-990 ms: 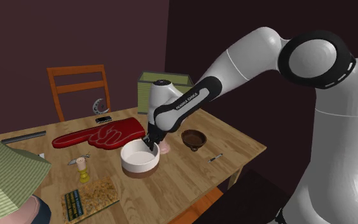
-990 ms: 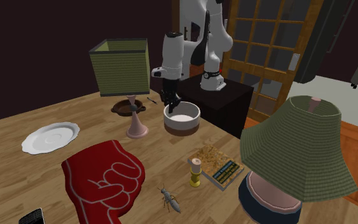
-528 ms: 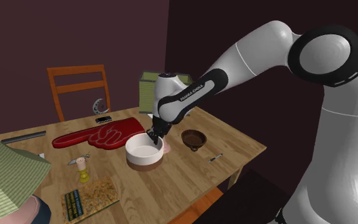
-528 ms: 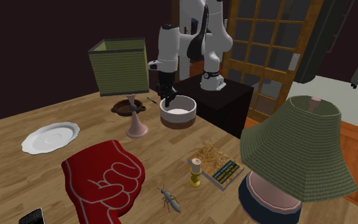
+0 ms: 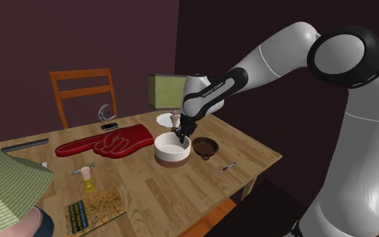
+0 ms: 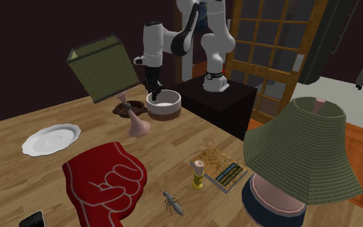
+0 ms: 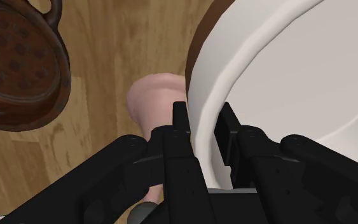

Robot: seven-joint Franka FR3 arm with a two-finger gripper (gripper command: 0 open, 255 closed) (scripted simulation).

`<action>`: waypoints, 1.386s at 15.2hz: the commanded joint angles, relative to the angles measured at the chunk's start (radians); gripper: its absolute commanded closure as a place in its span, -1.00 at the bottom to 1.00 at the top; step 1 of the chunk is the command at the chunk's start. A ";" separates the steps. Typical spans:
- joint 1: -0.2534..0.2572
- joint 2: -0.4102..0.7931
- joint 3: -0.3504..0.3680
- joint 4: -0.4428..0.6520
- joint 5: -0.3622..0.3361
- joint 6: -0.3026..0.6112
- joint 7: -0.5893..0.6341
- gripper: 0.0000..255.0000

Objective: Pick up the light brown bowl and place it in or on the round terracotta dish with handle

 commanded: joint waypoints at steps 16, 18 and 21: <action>-0.268 0.107 -0.097 0.197 0.100 -0.087 -0.438 1.00; -0.298 0.133 -0.106 0.242 0.109 -0.106 -0.483 1.00; -0.343 0.179 -0.117 0.320 0.123 -0.140 -0.546 1.00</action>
